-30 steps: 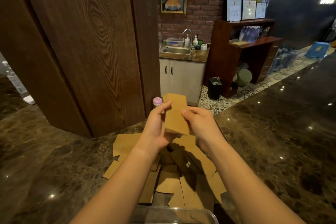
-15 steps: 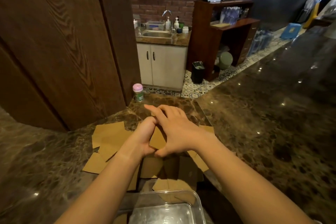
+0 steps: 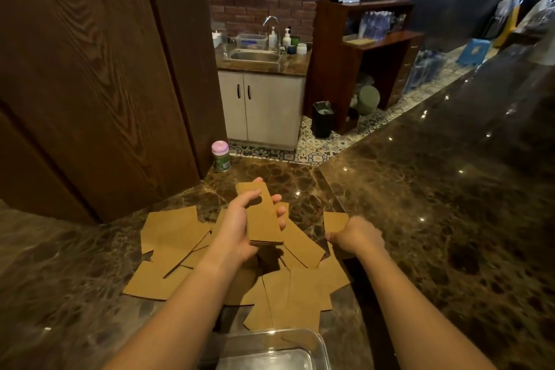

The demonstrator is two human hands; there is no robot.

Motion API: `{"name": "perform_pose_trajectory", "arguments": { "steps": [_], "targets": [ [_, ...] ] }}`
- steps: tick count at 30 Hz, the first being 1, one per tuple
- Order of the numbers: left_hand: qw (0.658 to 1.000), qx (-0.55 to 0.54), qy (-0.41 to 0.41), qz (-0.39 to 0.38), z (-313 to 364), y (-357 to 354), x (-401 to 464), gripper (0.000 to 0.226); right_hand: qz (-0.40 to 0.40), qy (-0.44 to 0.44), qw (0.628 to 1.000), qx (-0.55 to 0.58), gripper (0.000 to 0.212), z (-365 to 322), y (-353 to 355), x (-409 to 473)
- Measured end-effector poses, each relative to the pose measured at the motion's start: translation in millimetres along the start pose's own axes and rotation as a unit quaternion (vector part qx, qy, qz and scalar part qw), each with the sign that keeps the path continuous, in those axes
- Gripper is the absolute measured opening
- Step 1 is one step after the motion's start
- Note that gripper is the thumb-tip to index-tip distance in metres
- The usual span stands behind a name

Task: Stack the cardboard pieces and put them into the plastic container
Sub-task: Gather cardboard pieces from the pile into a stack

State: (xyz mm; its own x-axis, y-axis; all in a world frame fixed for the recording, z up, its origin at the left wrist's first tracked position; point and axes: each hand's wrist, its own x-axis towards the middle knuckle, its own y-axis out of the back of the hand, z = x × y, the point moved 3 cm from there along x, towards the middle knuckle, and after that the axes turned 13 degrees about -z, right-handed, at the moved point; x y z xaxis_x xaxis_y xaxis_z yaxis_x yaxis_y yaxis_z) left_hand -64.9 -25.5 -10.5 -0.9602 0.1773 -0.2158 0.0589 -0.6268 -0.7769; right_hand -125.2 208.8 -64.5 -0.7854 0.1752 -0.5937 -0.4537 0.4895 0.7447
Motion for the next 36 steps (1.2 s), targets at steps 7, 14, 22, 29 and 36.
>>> {"name": "perform_pose_trajectory", "arguments": {
  "steps": [7,14,22,29,36],
  "targets": [
    [0.992,0.108,-0.002,0.058,-13.5,-0.9,7.4,0.031,0.013,0.175,0.948,0.267,0.029,-20.8,23.4,-21.9],
    [0.988,0.145,-0.029,0.036,-11.1,-18.3,4.3,0.034,-0.014,0.463,0.87,0.166,0.023,-95.9,2.0,-114.7],
    [0.996,0.067,-0.056,-0.022,16.8,-0.3,-16.3,0.042,-0.243,0.446,0.78,0.365,0.029,-98.7,-2.3,-115.8],
    [0.998,-0.013,-0.039,0.042,33.2,36.7,-27.5,0.026,-0.088,0.195,0.973,-0.081,0.078,-62.4,-40.4,-41.6],
    [0.997,0.004,0.008,0.081,17.1,35.8,-24.2,0.047,-0.057,0.186,0.981,-0.01,0.079,-54.7,-42.4,-36.8]
  ]
}}
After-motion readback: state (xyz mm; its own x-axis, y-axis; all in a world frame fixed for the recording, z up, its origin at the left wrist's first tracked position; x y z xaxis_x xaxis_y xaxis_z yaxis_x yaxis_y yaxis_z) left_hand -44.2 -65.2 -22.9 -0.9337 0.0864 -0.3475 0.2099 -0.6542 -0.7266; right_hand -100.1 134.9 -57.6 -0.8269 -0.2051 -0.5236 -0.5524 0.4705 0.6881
